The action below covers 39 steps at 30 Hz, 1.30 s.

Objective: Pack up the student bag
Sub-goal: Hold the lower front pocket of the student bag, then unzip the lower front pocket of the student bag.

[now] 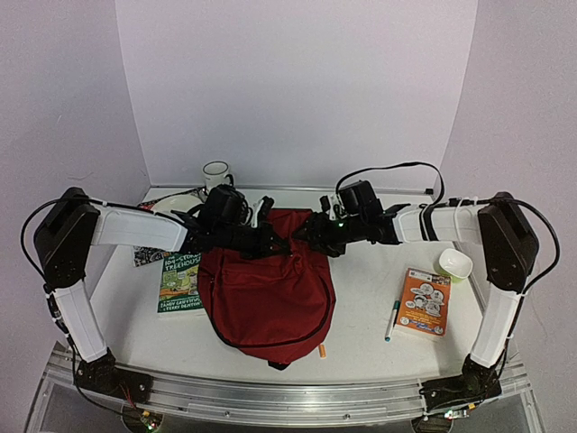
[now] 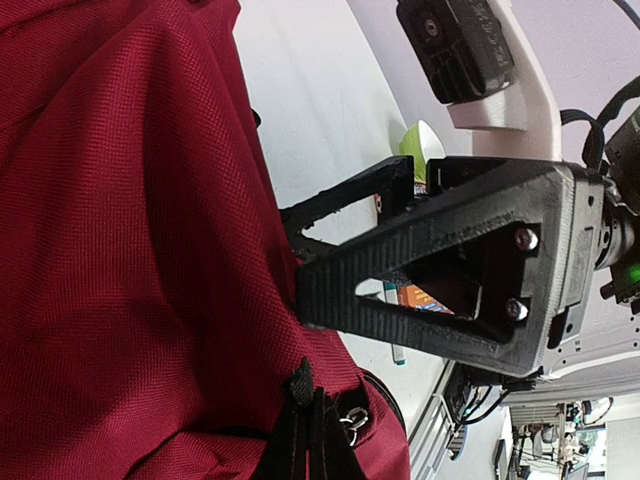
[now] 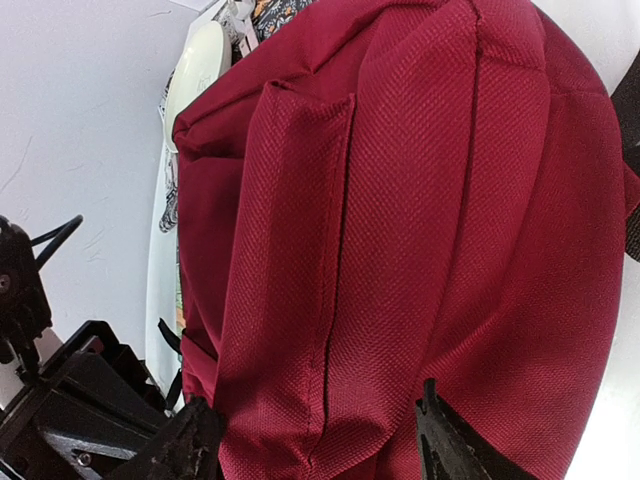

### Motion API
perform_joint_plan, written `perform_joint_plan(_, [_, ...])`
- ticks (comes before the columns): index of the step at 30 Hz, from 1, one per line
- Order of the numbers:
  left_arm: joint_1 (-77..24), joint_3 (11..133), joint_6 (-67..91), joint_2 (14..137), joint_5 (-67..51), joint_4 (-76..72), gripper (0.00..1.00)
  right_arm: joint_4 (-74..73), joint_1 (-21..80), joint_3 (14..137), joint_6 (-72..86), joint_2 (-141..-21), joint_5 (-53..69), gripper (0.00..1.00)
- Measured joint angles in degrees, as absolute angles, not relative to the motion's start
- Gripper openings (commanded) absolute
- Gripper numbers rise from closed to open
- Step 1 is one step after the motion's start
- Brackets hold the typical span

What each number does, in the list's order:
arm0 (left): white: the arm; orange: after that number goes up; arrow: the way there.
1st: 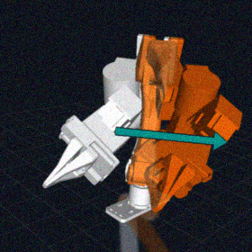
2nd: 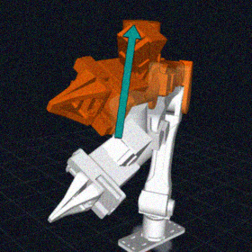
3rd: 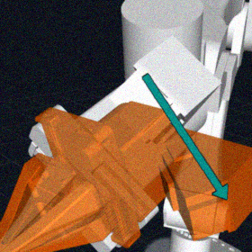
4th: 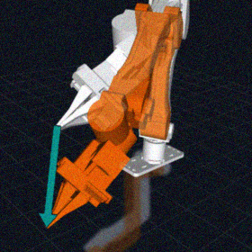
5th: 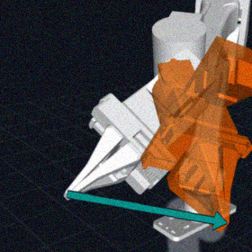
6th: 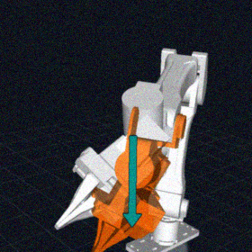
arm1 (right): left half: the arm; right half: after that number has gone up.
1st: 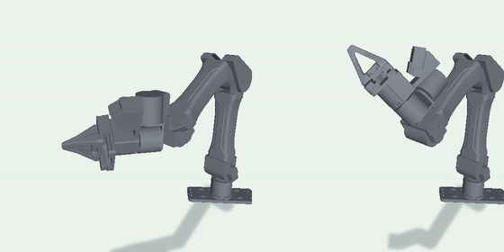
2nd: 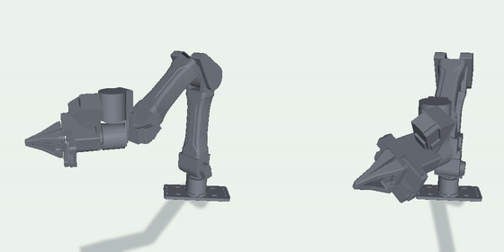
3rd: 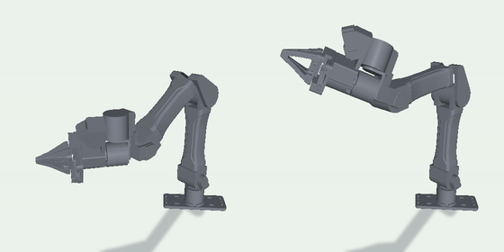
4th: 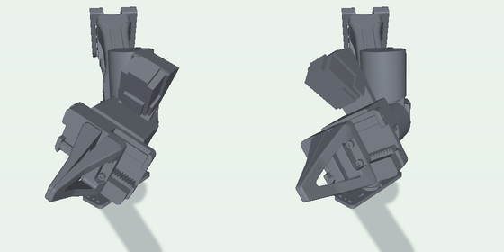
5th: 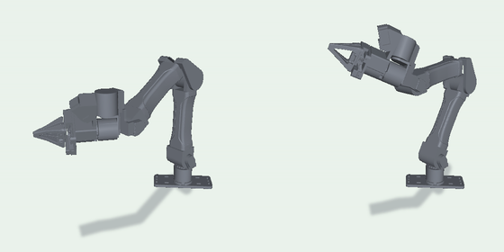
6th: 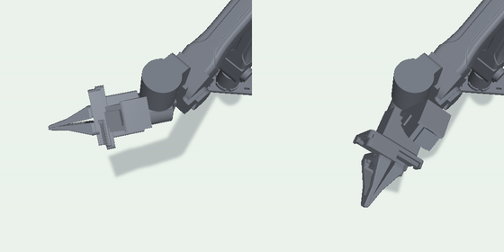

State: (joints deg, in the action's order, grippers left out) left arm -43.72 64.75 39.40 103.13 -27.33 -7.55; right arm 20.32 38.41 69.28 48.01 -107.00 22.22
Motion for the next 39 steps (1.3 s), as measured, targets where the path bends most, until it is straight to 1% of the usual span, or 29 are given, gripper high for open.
perform_joint_plan(6, [-43.7, 64.6, 39.6, 103.1, -26.7, -7.6, 0.0, 20.9, 39.0, 69.3, 48.0, -107.0, 21.9, 0.71])
perform_joint_plan(8, [-43.7, 64.4, 40.0, 103.0, -26.5, -7.6, 0.0, 20.9, 39.4, 69.3, 48.0, -107.0, 21.8, 0.69])
perform_joint_plan(9, [-43.7, 64.3, 40.2, 103.0, -26.4, -7.6, 0.0, 20.9, 39.6, 69.3, 48.1, -107.0, 21.7, 0.66])
perform_joint_plan(10, [-43.7, 64.3, 40.4, 103.0, -26.3, -7.6, 0.0, 20.9, 39.9, 69.3, 48.0, -107.0, 21.6, 0.62])
perform_joint_plan(11, [-43.7, 64.3, 40.5, 103.0, -26.3, -7.6, 0.0, 20.9, 40.0, 69.3, 48.0, -107.0, 21.4, 0.55])
perform_joint_plan(15, [-43.7, 63.3, 40.5, 102.0, -25.6, -7.9, 0.0, 20.2, 40.3, 69.3, 47.4, -107.0, 19.7, 0.18])
perform_joint_plan(17, [-43.7, 62.5, 40.4, 101.1, -24.9, -8.0, 0.0, 19.0, 40.3, 69.3, 46.7, -107.0, 18.7, 0.04])
perform_joint_plan(18, [-43.7, 62.1, 40.3, 100.6, -24.5, -8.0, 0.0, 18.4, 40.2, 69.3, 46.1, -107.0, 18.4, 0.0])
perform_joint_plan(23, [-43.3, 60.2, 39.3, 98.3, -22.7, -8.2, 0.0, 16.5, 39.8, 70.4, 44.5, -106.9, 18.3, 0.0])
perform_joint_plan(28, [-40.7, 56.8, 38.0, 95.3, -22.2, -7.8, 0.0, 13.9, 38.6, 72.2, 42.8, -105.9, 19.7, 0.0])
perform_joint_plan(33, [-37.3, 54.0, 35.7, 91.0, -21.0, -5.6, 0.0, 10.7, 35.8, 73.2, 41.4, -103.9, 20.7, 0.0])
perform_joint_plan(39, [-34.9, 52.4, 33.1, 89.4, -17.9, -1.3, 0.0, 8.2, 31.6, 74.9, 40.3, -103.6, 20.5, 0.0])
